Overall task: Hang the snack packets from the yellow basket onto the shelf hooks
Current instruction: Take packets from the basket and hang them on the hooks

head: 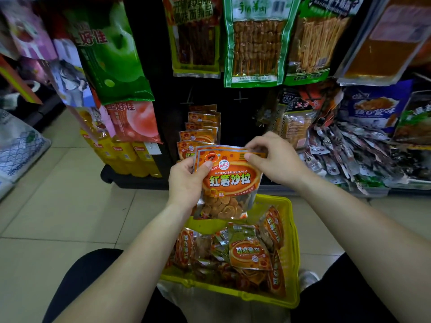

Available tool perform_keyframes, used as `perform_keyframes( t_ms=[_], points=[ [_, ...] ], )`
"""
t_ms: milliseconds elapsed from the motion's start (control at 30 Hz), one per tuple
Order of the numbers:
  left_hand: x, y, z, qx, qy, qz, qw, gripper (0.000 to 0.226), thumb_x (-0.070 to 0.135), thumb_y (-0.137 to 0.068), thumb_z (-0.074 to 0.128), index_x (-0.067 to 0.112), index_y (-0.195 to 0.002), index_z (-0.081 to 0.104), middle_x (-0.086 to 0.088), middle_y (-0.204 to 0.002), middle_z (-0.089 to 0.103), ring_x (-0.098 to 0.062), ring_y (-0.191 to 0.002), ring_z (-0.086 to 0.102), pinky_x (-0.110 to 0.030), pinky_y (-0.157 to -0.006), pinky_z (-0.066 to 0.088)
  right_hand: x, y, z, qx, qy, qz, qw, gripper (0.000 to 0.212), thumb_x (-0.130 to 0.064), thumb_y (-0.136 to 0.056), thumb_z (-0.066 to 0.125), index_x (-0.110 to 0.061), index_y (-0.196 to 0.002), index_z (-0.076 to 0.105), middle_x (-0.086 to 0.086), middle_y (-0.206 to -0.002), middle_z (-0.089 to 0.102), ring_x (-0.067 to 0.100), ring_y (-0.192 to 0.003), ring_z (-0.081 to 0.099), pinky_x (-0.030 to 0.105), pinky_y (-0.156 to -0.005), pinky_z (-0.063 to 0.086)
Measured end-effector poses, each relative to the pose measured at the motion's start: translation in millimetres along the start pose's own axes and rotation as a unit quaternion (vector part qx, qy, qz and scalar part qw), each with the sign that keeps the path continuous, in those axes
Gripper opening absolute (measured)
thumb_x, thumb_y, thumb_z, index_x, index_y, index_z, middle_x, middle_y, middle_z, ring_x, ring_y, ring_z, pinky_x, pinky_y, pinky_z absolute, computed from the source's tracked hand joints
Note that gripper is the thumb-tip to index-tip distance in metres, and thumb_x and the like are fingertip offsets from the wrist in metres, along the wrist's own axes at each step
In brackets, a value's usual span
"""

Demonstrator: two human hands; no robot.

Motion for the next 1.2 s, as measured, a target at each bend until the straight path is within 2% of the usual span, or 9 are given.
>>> perform_keyframes(
  t_ms=[100,267,533,733,833,967,1067,1133,1200],
  points=[
    [2,5,2,-0.019,0.006,-0.006,1.000,0.021,0.029,-0.095,0.066,0.014,-0.108,0.073,0.003,-0.095,0.077,-0.008,-0.085,0.074,-0.020,-0.067,0.059,-13,6,0,-0.025,0.006,-0.020,0.999,0.017,-0.033,-0.089,0.072,-0.028,-0.105,0.068,-0.009,-0.105,0.064,0.009,-0.097,0.061,0.034,-0.086,0.053],
    [5,10,6,-0.054,0.002,-0.008,0.999,0.018,0.030,-0.096,0.064,0.015,-0.102,0.072,0.002,-0.095,0.077,-0.010,-0.086,0.074,-0.023,-0.069,0.059,-26,14,6,-0.048,0.102,-0.009,0.994,0.011,-0.042,-0.093,0.064,-0.034,-0.101,0.064,-0.010,-0.102,0.073,0.011,-0.090,0.070,0.039,-0.074,0.060],
    [-8,-19,7,-0.079,-0.069,0.016,0.994,0.027,0.024,-0.093,0.069,0.014,-0.118,0.067,0.006,-0.106,0.070,-0.005,-0.100,0.065,-0.014,-0.075,0.051,-15,-9,-2,-0.016,0.186,0.041,0.982,0.012,-0.039,-0.095,0.061,-0.031,-0.103,0.066,-0.004,-0.103,0.072,0.023,-0.099,0.067,0.035,-0.072,0.051],
    [-43,-74,11,-0.083,-0.151,-0.013,0.985,0.025,0.034,-0.095,0.065,0.022,-0.117,0.067,0.017,-0.101,0.065,0.004,-0.094,0.060,-0.007,-0.071,0.043,53,-77,22,0.017,0.138,0.092,0.986,0.013,-0.035,-0.095,0.064,-0.026,-0.104,0.067,0.001,-0.110,0.065,0.027,-0.099,0.064,0.037,-0.072,0.050],
    [-71,-114,26,-0.099,-0.198,-0.022,0.975,0.027,0.036,-0.094,0.066,0.023,-0.117,0.066,0.013,-0.104,0.067,-0.001,-0.096,0.062,-0.015,-0.079,0.046,93,-118,51,0.020,0.120,0.095,0.988,0.013,-0.034,-0.096,0.062,-0.026,-0.106,0.066,0.001,-0.108,0.064,0.027,-0.098,0.063,0.035,-0.071,0.047],
    [-117,-169,64,-0.124,-0.208,-0.040,0.969,0.024,0.033,-0.093,0.066,0.024,-0.115,0.069,0.010,-0.108,0.069,-0.012,-0.098,0.067,-0.026,-0.084,0.054,139,-179,88,0.035,0.121,0.109,0.986,0.015,-0.032,-0.097,0.061,-0.025,-0.109,0.066,0.003,-0.112,0.063,0.027,-0.100,0.062,0.041,-0.076,0.054],
    [-151,-210,104,-0.133,-0.182,-0.065,0.972,0.025,0.029,-0.094,0.066,0.022,-0.117,0.069,0.010,-0.107,0.068,-0.010,-0.103,0.064,-0.022,-0.086,0.049,175,-224,113,0.042,0.110,0.126,0.985,0.017,-0.031,-0.096,0.061,-0.024,-0.111,0.066,0.006,-0.116,0.062,0.027,-0.103,0.062,0.043,-0.081,0.055],
    [-177,-232,134,-0.154,-0.180,-0.085,0.968,0.031,0.032,-0.093,0.066,0.024,-0.123,0.064,0.009,-0.113,0.067,-0.011,-0.107,0.063,-0.020,-0.087,0.045,198,-255,126,0.050,0.108,0.139,0.983,0.018,-0.031,-0.096,0.062,-0.025,-0.112,0.066,0.006,-0.115,0.064,0.026,-0.103,0.063,0.041,-0.081,0.055],
    [-201,-250,162,-0.184,-0.200,-0.092,0.958,0.043,0.037,-0.093,0.065,0.026,-0.134,0.057,0.007,-0.127,0.063,-0.013,-0.116,0.059,-0.026,-0.098,0.045,219,-285,134,0.055,0.124,0.144,0.980,0.020,-0.032,-0.095,0.063,-0.025,-0.114,0.067,0.005,-0.114,0.065,0.026,-0.104,0.063,0.036,-0.078,0.052]
  ],
)
Point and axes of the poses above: each hand's wrist, its own y-axis away from the middle knuckle, its own z-axis out of the palm, x = y × z, the point moved 5 cm from there along -y, towards the middle knuckle
